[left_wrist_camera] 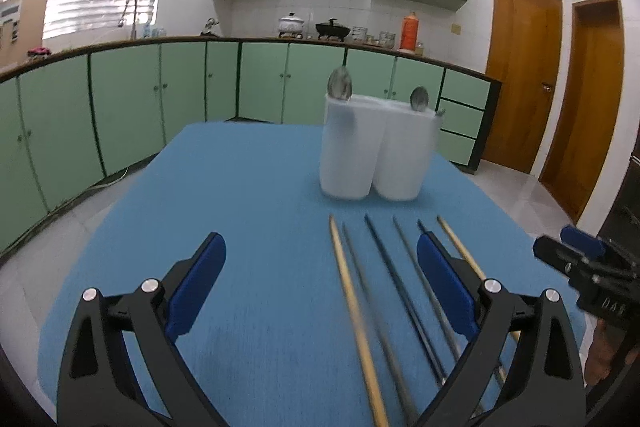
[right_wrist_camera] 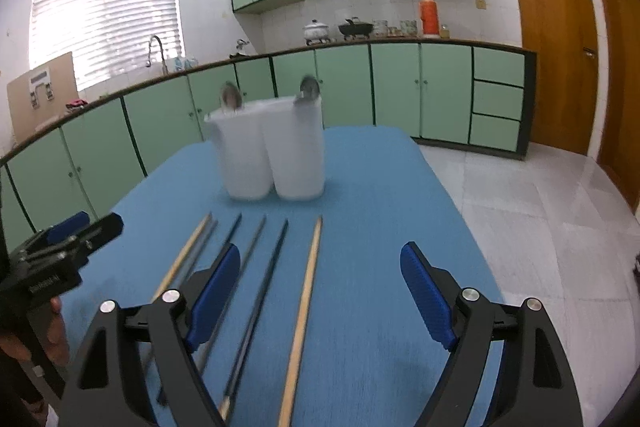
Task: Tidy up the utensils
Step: 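Open both tools to release the spoons and withdraw from the holder, then grasp a wooden chopstick with the right tool while the left tool grasps another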
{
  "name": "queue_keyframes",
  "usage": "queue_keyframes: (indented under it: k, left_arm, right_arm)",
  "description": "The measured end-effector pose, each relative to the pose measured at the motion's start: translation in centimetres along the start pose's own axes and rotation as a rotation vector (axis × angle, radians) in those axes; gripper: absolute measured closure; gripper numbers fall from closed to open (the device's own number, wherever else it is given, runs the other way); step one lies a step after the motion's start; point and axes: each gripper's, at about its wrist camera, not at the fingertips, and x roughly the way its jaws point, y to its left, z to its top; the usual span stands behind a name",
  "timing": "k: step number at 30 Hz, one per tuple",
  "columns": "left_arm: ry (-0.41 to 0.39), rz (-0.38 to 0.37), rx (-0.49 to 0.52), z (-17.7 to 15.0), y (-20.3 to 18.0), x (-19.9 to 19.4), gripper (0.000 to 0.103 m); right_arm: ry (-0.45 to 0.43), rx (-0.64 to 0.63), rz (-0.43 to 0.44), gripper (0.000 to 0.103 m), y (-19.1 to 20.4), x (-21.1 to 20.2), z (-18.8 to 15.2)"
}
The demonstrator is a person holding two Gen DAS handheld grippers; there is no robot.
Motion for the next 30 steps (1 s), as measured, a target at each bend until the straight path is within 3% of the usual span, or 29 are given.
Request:
queue_keyframes:
  k: [5, 13, 30]
  left_arm:
    - [-0.014, 0.033, 0.009, -2.4, -0.2, -2.1, 0.009]
    - [-0.065, 0.078, 0.006, -5.1, -0.5, -4.1, 0.009]
    - [-0.072, 0.078, 0.015, -8.0, -1.4, -5.9, 0.01]
  right_arm:
    - [-0.004, 0.003, -0.046, 0.023, 0.4, -1.6, -4.1]
    - [-0.032, -0.043, -0.074, 0.042, 1.5, -3.1, -8.5]
    - [-0.043, -0.075, -0.062, 0.074, 2.3, -3.6, -10.5]
